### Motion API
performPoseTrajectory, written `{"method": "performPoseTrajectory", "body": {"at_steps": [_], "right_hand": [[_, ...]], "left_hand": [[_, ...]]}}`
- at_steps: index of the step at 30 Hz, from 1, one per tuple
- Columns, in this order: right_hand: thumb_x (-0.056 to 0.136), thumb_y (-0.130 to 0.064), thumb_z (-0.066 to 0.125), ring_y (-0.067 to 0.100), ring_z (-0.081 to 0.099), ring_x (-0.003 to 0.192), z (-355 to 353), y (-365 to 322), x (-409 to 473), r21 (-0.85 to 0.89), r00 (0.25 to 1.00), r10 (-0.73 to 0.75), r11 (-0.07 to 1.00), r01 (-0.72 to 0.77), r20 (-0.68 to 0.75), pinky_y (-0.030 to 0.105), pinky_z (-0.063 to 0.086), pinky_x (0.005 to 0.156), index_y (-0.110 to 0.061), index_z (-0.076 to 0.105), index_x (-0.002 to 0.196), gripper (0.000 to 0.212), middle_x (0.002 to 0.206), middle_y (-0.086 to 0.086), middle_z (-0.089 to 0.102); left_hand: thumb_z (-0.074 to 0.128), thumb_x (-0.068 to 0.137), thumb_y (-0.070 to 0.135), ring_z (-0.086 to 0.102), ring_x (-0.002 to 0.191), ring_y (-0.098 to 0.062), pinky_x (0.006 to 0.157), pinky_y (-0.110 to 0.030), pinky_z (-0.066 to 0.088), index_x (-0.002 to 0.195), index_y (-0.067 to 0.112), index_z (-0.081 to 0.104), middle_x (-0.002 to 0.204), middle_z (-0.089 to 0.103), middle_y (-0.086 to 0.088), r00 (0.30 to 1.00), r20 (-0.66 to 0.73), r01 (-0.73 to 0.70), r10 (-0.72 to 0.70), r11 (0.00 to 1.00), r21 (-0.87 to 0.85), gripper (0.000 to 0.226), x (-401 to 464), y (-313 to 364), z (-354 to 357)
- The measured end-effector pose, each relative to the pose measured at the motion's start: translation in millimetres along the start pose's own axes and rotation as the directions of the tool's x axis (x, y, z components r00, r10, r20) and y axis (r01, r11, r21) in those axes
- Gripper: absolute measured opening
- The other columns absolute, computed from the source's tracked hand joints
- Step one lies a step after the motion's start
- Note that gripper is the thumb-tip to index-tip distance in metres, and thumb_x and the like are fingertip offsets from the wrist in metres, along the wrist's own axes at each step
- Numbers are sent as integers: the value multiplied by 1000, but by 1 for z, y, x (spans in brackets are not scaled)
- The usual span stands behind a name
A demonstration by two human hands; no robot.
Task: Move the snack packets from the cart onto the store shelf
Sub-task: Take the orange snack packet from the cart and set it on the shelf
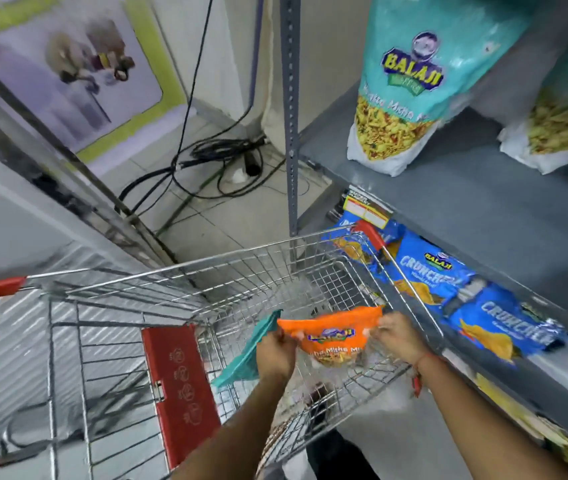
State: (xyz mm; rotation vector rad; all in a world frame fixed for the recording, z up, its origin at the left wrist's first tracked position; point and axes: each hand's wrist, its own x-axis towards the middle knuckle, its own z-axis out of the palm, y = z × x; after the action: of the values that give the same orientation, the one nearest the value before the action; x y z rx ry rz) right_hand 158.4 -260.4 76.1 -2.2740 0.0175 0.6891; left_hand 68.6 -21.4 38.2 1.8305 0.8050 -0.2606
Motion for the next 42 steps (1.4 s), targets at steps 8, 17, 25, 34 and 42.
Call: {"method": "performPoseTrajectory", "body": {"at_steps": [8, 17, 25, 34, 42], "right_hand": [[76, -32, 70, 5, 42, 55, -61, -92, -111, 41, 882, -202, 970, 241, -426, 33, 34, 53, -4, 70, 64, 30, 53, 11, 63], [76, -27, 71, 8, 54, 66, -194, -206, -280, 86, 589, -276, 855, 512, -760, 31, 43, 67, 1, 67, 71, 29, 69, 17, 68], [80, -14, 68, 9, 62, 77, -255, -238, -387, 66, 466, -304, 777, 626, -831, 14, 48, 66, -1, 68, 75, 14, 79, 3, 69], [77, -16, 71, 8, 65, 73, -264, -193, -388, 177, 495, -195, 774, 608, -847, 25, 46, 73, -8, 73, 70, 10, 75, -3, 73], [74, -19, 75, 21, 71, 84, -281, -101, -344, 272, 563, -27, 856, 440, -826, 37, 54, 85, -7, 73, 69, 13, 85, 11, 77]], "left_hand": [[59, 73, 50, 54, 54, -10, 60, -38, 47, 62, 14, 64, 63, 68, -12, 882, -83, -472, 465, 863, -182, 38, -61, 142, -74], [73, 71, 34, 66, 70, -20, 78, -43, 54, 57, 24, 70, 73, 73, -11, 603, 68, -745, 795, 592, -308, 17, -186, 346, -135], [80, 64, 38, 74, 79, -25, 85, -48, 58, 61, 21, 72, 77, 77, -5, 504, 137, -756, 853, 512, -407, 18, -272, 437, -135], [78, 68, 35, 72, 85, -22, 90, -48, 55, 66, 17, 71, 84, 78, -4, 490, 222, -741, 843, 537, -403, 19, -283, 438, -90], [80, 67, 31, 72, 78, -22, 84, -42, 58, 60, 17, 70, 77, 77, -4, 562, 332, -672, 758, 652, -351, 18, -251, 403, 5]]}}
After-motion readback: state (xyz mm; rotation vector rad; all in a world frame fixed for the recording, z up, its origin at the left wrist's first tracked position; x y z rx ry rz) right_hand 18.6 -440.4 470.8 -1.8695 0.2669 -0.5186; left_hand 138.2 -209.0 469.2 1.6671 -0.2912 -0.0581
